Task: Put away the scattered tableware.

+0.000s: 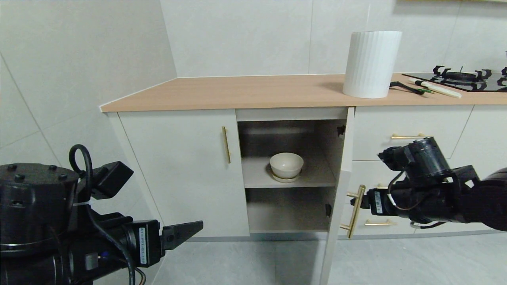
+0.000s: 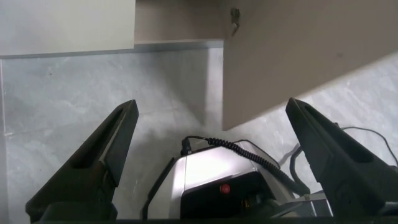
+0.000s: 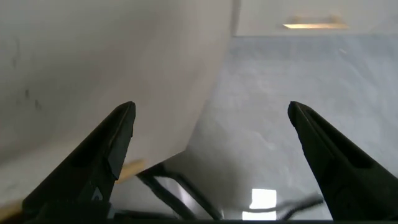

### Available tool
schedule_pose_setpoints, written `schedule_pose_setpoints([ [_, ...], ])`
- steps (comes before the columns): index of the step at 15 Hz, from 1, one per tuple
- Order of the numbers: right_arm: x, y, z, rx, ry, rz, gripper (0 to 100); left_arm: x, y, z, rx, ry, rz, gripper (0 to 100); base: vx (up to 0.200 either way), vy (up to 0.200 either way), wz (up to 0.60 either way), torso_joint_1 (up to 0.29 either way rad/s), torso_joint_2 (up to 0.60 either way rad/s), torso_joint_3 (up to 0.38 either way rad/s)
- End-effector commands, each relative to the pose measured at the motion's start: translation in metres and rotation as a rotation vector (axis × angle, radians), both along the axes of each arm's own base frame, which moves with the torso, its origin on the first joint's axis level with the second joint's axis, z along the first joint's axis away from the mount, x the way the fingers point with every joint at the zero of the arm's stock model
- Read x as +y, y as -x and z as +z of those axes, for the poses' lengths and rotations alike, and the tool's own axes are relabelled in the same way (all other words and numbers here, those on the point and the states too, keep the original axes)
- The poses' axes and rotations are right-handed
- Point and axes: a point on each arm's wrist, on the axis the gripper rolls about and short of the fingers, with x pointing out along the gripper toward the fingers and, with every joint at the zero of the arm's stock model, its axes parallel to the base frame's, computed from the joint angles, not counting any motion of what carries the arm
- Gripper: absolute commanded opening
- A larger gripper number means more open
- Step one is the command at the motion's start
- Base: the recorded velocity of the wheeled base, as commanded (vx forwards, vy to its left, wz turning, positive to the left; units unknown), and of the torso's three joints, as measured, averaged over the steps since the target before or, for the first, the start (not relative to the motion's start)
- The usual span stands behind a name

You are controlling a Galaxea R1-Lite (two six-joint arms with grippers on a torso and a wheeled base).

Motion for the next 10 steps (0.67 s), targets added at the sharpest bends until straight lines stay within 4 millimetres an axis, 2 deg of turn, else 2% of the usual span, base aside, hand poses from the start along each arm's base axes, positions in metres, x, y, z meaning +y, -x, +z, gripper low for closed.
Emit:
schedule_pose_setpoints([
  [1, 0.022, -0.029, -0.018, 0.037, 0.002, 0.051, 100, 0.0, 0.0, 0.0, -0.001, 0.001, 0.0, 100, 0.0, 0.0, 0.0, 0.0, 0.0, 0.0],
  [5, 0.035, -0.037, -0.021, 0.045, -0.04, 0.105, 100, 0.002, 0.003, 0.003, -0.017, 0.01, 0.0, 100, 0.0, 0.0, 0.0, 0.0, 0.0, 0.0],
  [8, 0.038, -0.042, -0.031, 0.072, -0.054, 0.124, 100, 0.003, 0.005, 0.006, -0.029, 0.017, -0.002, 100, 0.0, 0.0, 0.0, 0.0, 0.0, 0.0],
  [10, 0.042, -0.05, -0.037, 0.018, -0.087, 0.116, 100, 0.003, 0.005, 0.006, -0.03, 0.015, -0.003, 100, 0.0, 0.0, 0.0, 0.0, 0.0, 0.0],
])
